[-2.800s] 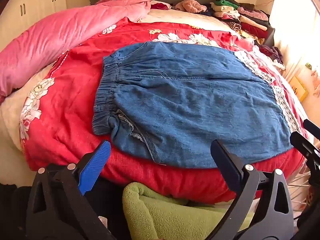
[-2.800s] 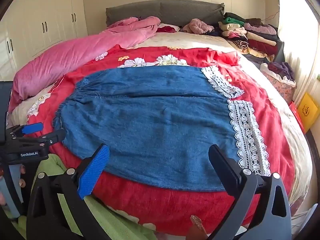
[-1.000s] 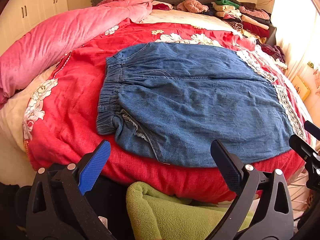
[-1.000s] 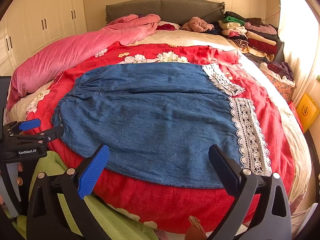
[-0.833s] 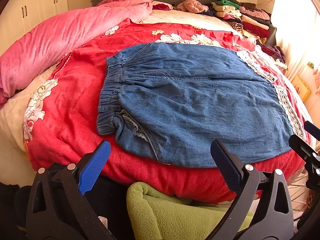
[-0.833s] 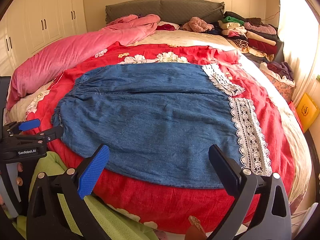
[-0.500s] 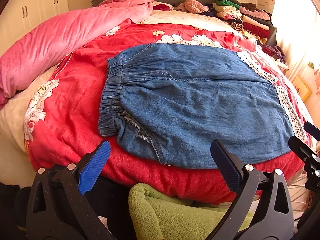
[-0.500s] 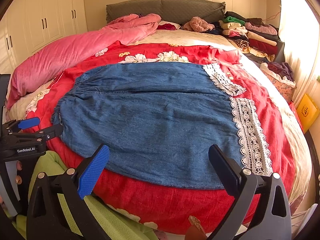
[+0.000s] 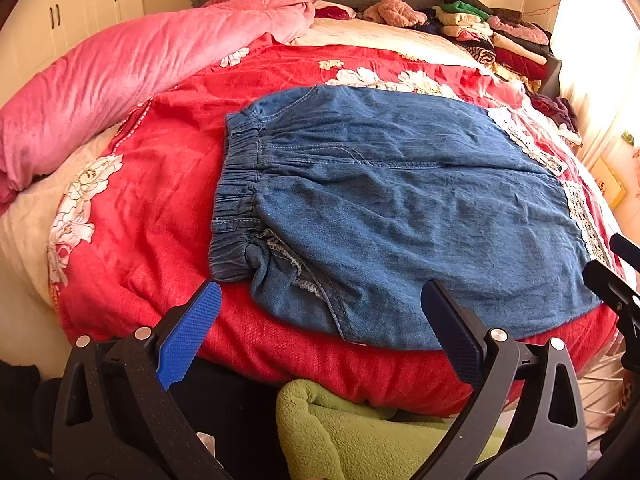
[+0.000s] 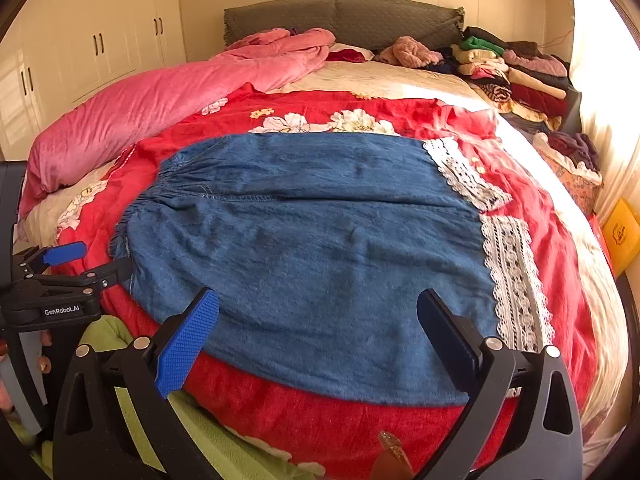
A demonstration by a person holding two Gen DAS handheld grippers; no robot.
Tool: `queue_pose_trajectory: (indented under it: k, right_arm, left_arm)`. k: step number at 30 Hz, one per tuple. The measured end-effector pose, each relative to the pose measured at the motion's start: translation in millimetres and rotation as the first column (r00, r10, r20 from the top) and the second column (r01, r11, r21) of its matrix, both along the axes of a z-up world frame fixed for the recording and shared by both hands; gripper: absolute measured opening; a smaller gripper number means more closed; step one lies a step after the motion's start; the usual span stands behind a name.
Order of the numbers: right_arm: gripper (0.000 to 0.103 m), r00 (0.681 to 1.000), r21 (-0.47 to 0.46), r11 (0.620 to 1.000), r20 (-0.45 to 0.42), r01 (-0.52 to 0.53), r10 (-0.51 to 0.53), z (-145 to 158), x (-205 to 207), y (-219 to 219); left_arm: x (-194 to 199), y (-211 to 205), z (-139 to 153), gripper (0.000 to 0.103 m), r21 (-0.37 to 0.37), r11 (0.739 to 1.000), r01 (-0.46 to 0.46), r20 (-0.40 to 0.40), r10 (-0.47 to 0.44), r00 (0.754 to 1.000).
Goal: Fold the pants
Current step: 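Lower the left tool onto the elastic waistband and close on it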
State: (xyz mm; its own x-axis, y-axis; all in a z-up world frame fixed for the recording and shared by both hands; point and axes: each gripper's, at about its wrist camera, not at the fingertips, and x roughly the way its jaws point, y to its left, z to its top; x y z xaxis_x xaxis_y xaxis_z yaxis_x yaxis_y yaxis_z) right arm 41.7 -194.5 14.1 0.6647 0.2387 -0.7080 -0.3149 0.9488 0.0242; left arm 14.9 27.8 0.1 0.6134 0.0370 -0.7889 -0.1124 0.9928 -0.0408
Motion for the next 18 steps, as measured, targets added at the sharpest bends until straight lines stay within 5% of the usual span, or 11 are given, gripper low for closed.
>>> queue_pose_trajectory:
  k: [18]
  right_arm:
    - [0.099,0.997,0.037,0.996,-0.004,-0.079,0.079,12,109,40]
  left_arm:
    - [61,64,6,0.094,0.005,0.998,-0.069,-0.011,0.069,0.998]
